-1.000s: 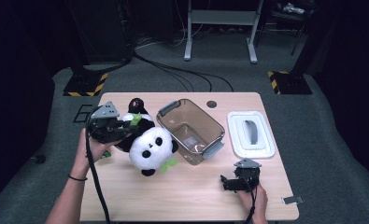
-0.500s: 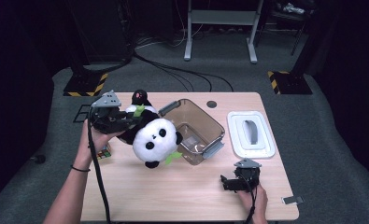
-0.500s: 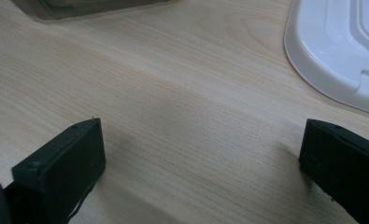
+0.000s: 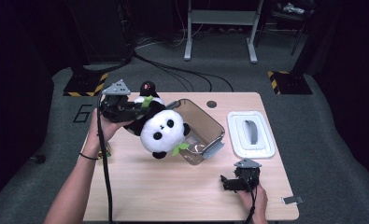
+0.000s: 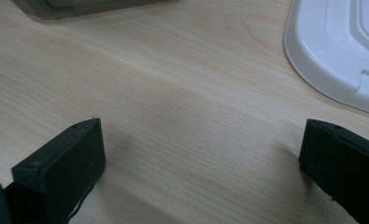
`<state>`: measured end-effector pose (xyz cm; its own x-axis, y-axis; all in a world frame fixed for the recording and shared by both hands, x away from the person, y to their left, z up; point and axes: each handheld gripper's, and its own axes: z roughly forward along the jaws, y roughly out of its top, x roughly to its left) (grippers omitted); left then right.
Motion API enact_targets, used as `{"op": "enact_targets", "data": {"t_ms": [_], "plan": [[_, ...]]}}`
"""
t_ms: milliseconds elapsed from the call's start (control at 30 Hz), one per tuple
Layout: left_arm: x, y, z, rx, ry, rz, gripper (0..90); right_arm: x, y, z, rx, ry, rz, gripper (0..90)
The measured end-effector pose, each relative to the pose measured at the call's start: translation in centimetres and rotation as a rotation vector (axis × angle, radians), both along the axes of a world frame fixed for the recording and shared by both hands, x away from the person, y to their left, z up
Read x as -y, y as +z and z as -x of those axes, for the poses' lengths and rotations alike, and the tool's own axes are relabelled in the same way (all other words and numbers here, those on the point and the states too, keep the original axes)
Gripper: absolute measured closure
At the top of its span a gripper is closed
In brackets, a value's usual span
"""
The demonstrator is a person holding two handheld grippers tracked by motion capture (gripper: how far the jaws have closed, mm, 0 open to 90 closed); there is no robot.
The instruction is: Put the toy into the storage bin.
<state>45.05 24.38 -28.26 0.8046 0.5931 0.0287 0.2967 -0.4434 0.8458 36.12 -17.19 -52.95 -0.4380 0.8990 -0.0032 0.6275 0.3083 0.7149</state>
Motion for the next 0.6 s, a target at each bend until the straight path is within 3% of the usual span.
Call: {"op": "enact_targets", "data": {"t_ms": [600], "plan": [[4.4,0.6,-2.8,-0.007,-0.063,0.015,75.6,0.0,0.0,0.0,-0.003,-0.003,-0.006,0.0]]}}
